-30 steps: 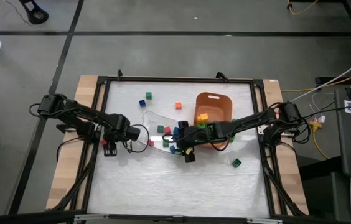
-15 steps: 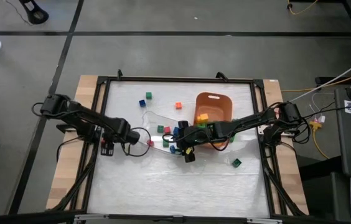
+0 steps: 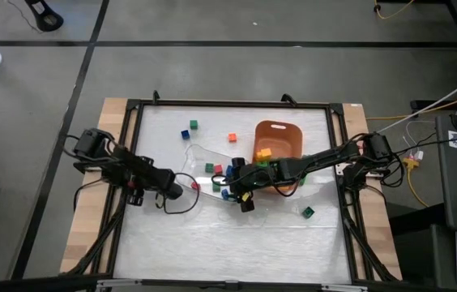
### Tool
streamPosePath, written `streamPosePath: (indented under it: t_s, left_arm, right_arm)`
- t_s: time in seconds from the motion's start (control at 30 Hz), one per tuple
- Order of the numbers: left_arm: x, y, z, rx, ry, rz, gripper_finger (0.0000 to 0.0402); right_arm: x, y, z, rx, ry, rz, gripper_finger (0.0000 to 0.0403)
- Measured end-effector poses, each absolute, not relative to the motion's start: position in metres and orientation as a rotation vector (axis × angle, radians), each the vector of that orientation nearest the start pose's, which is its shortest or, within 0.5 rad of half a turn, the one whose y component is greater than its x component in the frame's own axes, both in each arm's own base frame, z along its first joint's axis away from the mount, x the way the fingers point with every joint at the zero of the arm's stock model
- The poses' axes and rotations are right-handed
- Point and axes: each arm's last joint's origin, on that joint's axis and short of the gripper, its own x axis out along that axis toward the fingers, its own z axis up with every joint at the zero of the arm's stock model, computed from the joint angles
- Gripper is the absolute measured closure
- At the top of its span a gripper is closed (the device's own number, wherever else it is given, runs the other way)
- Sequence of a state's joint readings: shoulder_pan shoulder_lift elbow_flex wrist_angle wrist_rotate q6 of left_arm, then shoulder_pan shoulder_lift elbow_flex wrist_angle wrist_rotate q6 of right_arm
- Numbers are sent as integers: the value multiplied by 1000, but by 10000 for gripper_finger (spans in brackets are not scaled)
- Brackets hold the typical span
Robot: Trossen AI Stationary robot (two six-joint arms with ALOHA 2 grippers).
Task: Sort blocks by size
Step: Put the small red block into the transparent bin
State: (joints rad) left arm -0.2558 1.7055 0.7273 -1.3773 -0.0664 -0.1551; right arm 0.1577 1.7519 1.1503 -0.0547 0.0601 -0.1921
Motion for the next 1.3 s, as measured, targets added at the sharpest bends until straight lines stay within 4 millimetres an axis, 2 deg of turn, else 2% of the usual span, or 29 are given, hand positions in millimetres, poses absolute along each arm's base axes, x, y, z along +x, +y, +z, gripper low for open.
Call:
streamPosePath:
  t_s: [0.2,0.3,0.4,0.47,1.17,1.3]
  left_arm:
    - [170,-44,123,261,2309,48,196]
    - [180,-48,116,197,2197,5,196]
    - [180,-49,117,136,2202,-5,196]
    - [187,-52,116,95,2139,-32,196]
    - [198,-56,120,34,2072,27,196]
    - [198,-56,119,36,2064,28,196]
  right_arm:
    - [376,58,215,-256,642,157,155]
    - [376,58,215,-256,641,157,155]
    - [376,58,216,-256,640,156,155]
    - [376,58,216,-255,639,156,155]
    - [376,58,216,-256,641,157,155]
    - [379,58,222,-277,627,163,155]
